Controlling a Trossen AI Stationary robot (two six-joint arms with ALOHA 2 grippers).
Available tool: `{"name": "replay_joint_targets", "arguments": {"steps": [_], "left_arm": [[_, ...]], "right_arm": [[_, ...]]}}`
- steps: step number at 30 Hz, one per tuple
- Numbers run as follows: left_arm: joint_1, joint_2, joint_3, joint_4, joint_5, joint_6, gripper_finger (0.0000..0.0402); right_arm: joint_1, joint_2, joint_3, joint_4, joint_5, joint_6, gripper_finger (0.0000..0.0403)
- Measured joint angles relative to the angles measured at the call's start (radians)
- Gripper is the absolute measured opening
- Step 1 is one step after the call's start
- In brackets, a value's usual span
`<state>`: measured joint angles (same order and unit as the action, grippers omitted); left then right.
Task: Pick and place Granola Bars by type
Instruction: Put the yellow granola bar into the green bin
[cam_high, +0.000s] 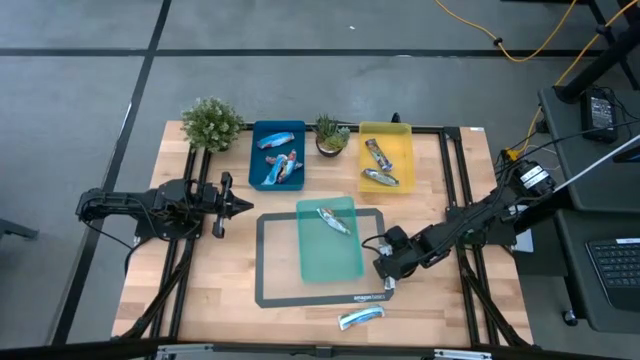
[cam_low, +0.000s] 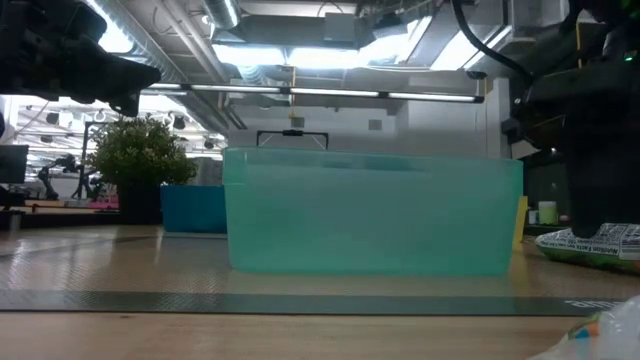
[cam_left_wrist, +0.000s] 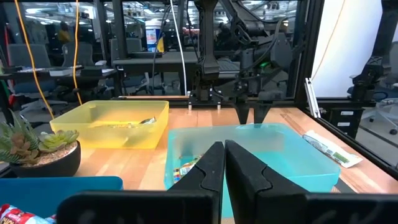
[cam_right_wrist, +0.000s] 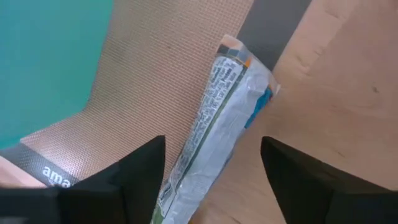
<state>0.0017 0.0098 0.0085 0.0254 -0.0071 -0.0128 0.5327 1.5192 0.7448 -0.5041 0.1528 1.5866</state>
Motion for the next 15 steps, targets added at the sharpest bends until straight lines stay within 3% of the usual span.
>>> {"name": "replay_joint_targets", "arguments": {"steps": [15], "left_arm": [[0.0, 0.0, 0.0, 0.0, 0.0, 0.0, 0.0013]], "right_arm": [[-0.001, 0.06, 0.003, 0.075, -0.028, -0.02, 0.0113]]}}
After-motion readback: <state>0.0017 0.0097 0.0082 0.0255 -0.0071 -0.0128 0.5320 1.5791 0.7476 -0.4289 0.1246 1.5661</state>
